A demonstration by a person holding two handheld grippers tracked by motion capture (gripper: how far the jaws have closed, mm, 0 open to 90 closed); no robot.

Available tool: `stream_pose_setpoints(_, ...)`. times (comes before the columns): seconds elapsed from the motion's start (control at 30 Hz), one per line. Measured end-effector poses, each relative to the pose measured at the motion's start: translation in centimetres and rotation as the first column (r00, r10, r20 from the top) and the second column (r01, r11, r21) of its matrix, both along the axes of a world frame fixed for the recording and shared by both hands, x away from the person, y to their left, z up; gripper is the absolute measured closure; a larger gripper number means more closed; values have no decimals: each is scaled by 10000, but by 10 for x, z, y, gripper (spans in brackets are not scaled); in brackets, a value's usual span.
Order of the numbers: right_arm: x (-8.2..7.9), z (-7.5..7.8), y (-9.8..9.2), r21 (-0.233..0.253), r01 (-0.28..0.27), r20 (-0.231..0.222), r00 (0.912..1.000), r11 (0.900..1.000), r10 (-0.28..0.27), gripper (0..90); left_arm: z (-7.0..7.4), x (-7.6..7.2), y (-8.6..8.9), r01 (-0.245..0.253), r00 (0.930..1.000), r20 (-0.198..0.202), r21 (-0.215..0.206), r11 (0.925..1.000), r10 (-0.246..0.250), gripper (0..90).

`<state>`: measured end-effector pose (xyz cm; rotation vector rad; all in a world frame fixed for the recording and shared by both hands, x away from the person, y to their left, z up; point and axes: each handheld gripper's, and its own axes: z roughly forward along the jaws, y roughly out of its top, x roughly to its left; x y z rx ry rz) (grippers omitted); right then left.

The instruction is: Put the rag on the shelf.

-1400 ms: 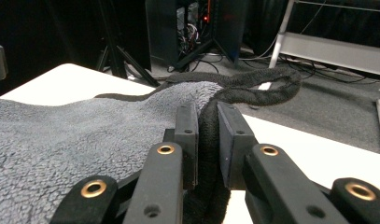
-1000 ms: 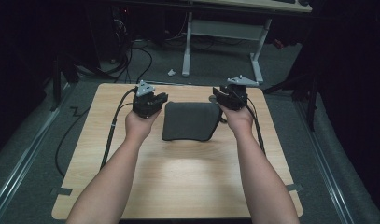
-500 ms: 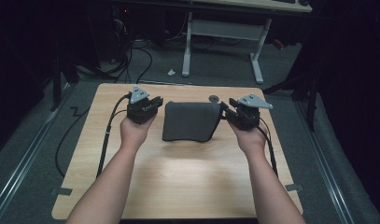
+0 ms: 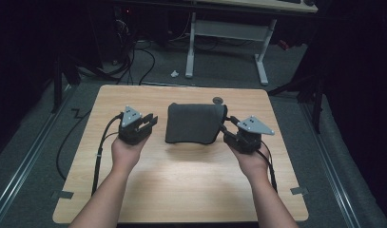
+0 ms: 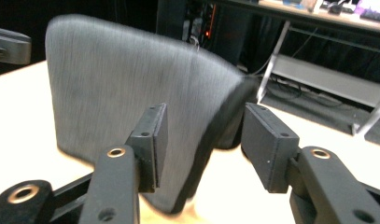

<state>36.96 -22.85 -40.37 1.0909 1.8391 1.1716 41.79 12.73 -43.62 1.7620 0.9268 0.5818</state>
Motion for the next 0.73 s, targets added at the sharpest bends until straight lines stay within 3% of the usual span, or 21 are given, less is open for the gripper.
stream_pose_setpoints(0.13, -17, -22, -9, -71, 103, -52, 9999, 9999, -103, 482, -22, -28, 10, 126, 9996, -239, 129, 9998, -123, 662)
stream_pose_setpoints(0.3, -44, -53, -28, -251, 311, -433, 9985, 9992, -322, 460, -49, -64, 26, 298, 9972, -694, 286, 9991, -277, 578)
stream_pose_setpoints(0.4, -59, -68, -39, -318, 429, -733, 9963, 9986, -452, 445, -64, -84, 35, 510, 9899, -1336, 287, 9983, -467, 528)
stream_pose_setpoints(0.53, -83, -91, -53, -416, 807, -1286, 9880, 9959, -854, 418, -77, -115, 45, 410, 9911, -1290, 498, 9979, -342, 485)
stream_pose_setpoints(0.63, -99, -106, -63, -322, 1219, -1487, 9809, 9920, -1254, 398, -80, -125, 48, 305, 9839, -1772, 275, 9992, -252, 471)
stream_pose_setpoints(0.67, -100, -107, -66, -194, 1243, -1725, 9769, 9921, -1258, 378, -79, -125, 48, 344, 9842, -1746, 283, 9990, -289, 467)
stream_pose_setpoints(0.73, -100, -106, -67, -211, 1326, -1611, 9778, 9909, -1343, 366, -79, -123, 45, 369, 9855, -1671, 384, 9986, -300, 464)
